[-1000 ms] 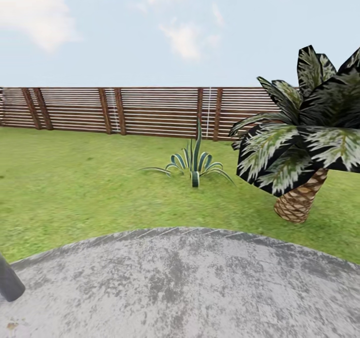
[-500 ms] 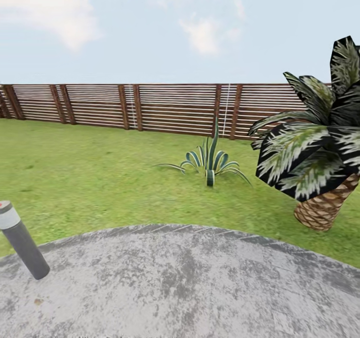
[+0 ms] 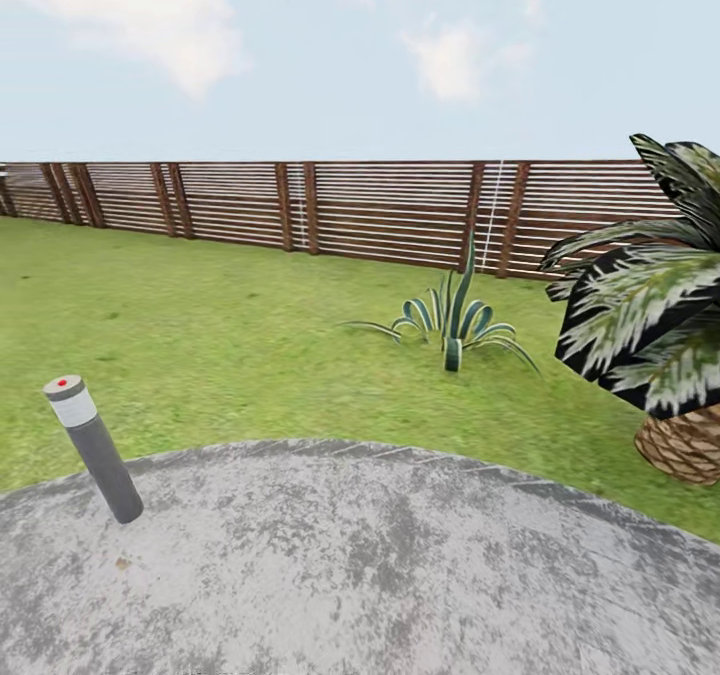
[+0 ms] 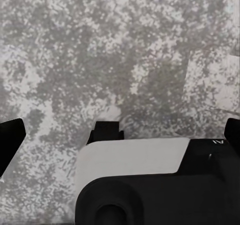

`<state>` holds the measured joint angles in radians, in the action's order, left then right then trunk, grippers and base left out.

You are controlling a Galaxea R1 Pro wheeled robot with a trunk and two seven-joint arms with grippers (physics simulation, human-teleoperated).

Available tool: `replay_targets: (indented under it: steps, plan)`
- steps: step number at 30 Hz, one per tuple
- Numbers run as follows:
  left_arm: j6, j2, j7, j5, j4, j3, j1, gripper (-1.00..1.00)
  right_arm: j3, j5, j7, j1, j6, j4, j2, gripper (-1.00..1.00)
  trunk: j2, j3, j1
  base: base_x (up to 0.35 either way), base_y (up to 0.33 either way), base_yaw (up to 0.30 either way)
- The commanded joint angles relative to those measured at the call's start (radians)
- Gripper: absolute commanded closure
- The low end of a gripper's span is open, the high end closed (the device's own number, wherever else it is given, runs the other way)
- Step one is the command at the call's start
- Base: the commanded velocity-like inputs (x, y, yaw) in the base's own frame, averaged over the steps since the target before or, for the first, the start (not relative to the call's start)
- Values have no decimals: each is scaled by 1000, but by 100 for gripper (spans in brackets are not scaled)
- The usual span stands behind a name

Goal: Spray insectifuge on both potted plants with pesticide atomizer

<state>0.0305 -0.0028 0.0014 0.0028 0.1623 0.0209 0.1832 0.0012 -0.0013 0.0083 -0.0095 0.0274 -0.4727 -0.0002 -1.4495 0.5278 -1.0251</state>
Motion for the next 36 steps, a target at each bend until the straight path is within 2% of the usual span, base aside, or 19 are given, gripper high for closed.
replay_targets:
  steps: [1,36]
  plan:
    - [3,0,0,0,-1,2,1,-100,0,0,1,0,3,0,0,-100,0,2,0,0,0,257]
    - [4,0,0,0,-1,2,0,-100,0,-2,1,0,3,0,0,-100,0,22,0,0,0,286]
